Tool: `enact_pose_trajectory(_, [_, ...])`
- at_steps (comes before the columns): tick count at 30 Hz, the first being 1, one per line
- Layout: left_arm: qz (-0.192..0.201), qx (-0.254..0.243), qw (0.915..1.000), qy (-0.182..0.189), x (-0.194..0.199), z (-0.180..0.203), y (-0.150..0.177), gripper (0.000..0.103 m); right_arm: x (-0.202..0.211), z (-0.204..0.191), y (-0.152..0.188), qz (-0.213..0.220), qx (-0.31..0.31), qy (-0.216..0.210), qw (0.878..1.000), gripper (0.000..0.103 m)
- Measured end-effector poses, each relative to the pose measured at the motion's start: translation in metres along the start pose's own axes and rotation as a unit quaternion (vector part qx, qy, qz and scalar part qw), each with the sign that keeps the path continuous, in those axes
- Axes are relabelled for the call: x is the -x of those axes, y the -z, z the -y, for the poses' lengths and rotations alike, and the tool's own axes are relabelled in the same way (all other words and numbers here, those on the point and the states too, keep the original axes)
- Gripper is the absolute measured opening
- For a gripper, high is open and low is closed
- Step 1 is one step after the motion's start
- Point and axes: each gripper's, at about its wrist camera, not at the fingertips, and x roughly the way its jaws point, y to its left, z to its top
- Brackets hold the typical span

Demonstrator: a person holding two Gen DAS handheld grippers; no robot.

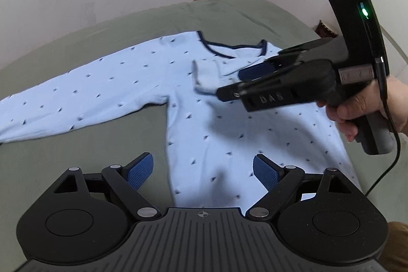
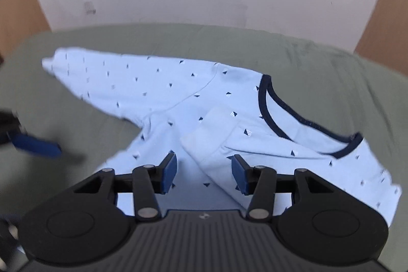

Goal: Fold clothes
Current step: 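Carry the held sleeve across the shirt body toward the collar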

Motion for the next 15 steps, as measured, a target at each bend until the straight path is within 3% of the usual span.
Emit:
enact_pose_trajectory(5, [0.011, 0.006, 0.9997, -0.023, 0.001, -0.012, 0.007, 0.087, -0.008, -0.019, 0.0, 0.002, 0.067, 0.036, 0.997, 0.052])
enact_pose_trajectory(10, [0.017, 0.025, 0.9995, -0.009, -0.003, -0.021, 0.012, 0.087, -0.028, -0.034, -0.002, -0.01, 0.101, 0.062, 0.993, 0.049])
enact_pose_trajectory(12, [0.015, 0.022, 0.9996, -0.005, -0.007, -0.021, 0.012, 0.087, -0.032, -0.033, -0.003, -0.014, 0.095, 0.066, 0.993, 0.036])
enact_pose_trajectory(14, [0.013, 0.016, 0.9998, -0.002, -0.009, -0.02, 0.012, 0.087, -0.031, -0.023, -0.008, -0.015, 0.064, 0.061, 0.996, 0.014])
enact_pose_trajectory(15, [0.014, 0.016, 0.9998, -0.001, -0.008, -0.02, 0.012, 0.087, -0.03, -0.018, -0.01, -0.013, 0.049, 0.058, 0.997, 0.013])
